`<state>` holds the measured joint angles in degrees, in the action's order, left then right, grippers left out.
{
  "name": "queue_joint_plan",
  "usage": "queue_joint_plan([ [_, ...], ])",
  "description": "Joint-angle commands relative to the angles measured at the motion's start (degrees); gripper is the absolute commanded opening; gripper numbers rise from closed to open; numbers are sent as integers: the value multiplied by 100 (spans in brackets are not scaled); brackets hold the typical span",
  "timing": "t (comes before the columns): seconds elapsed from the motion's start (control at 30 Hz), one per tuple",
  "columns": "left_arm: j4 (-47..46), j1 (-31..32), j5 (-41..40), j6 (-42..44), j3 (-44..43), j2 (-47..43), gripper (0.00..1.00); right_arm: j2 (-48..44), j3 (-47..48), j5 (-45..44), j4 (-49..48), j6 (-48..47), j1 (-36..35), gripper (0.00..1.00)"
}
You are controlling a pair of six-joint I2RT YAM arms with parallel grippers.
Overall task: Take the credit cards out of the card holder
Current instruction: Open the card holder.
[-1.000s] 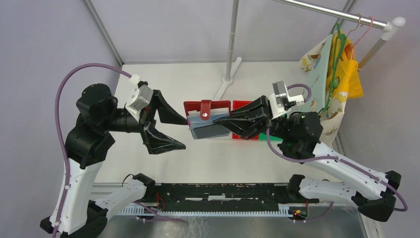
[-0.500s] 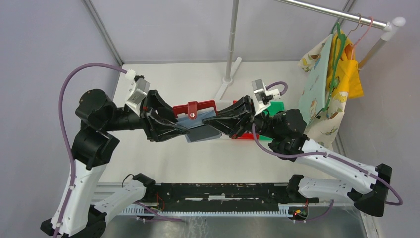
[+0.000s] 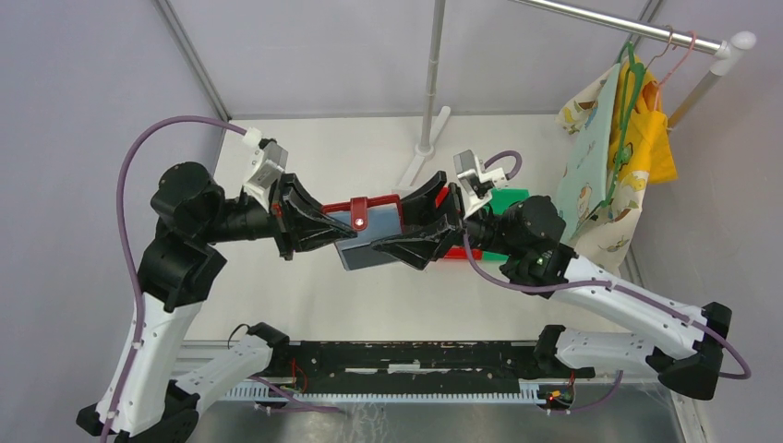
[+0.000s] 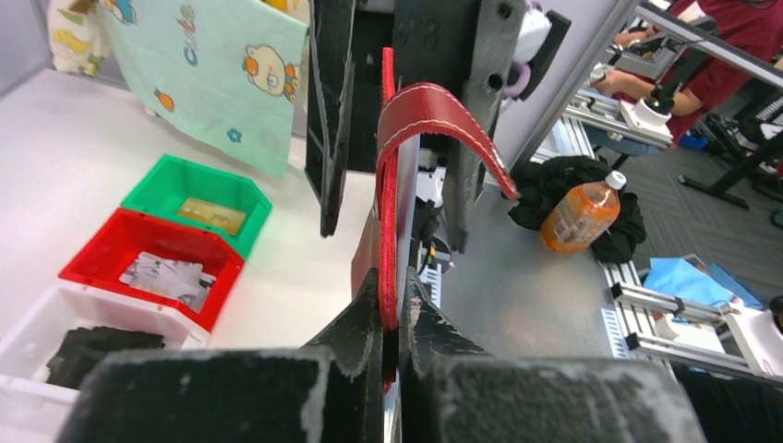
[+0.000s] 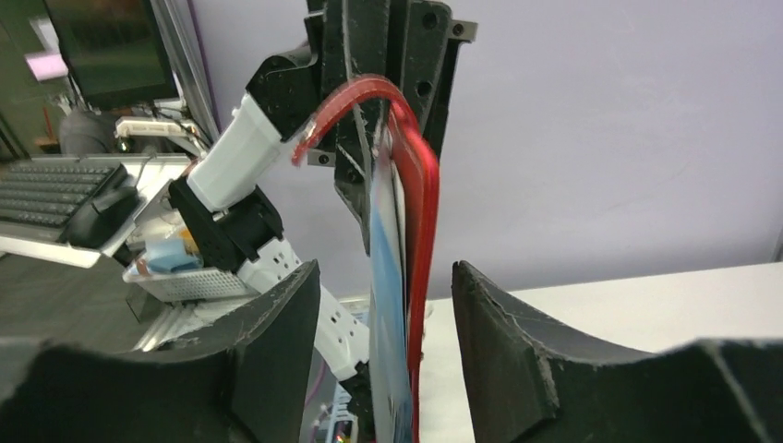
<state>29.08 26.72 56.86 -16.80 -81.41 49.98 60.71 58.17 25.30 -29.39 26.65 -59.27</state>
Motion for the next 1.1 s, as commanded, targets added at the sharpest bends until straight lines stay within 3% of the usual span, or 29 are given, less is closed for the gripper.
queue_joint_plan([
  [0.0,680,4,519,735,-302,213,2,112,946,502,1166,-766,-32,60],
  [0.23,1969,2,931,1715,-747,542,2,542,1875,1136,2694,-1327,-33,53],
  [0.53,2253,0,996,2090,-864,528,2,570,2063,1207,3418,-1741,-28,54],
  [0.6,2302,0,1026,2131,-887,526,2,628,2133,1231,3483,-1782,-31,48],
  [0.73,2313,0,1009,2178,-855,496,3,787,2275,1254,3328,-1580,-32,14],
  [0.77,2313,4,985,2181,-839,507,10,815,2277,1243,3198,-1489,-30,6],
  [0.8,2317,0,950,2177,-834,512,29,830,2277,1179,3104,-1421,-24,1],
  [0.87,2313,1,850,2154,-814,516,63,793,2241,876,2903,-1271,31,0],
  [0.9,2271,6,770,2111,-778,484,87,727,2151,755,2620,-1076,98,0],
  [0.93,2159,6,695,2015,-710,441,96,639,2005,725,2306,-854,170,0],
  [0.97,2006,-2,582,1869,-592,356,99,503,1787,682,1838,-579,239,0],
  [1.07,1310,0,278,1332,0,17,100,42,1110,312,436,133,290,0],
])
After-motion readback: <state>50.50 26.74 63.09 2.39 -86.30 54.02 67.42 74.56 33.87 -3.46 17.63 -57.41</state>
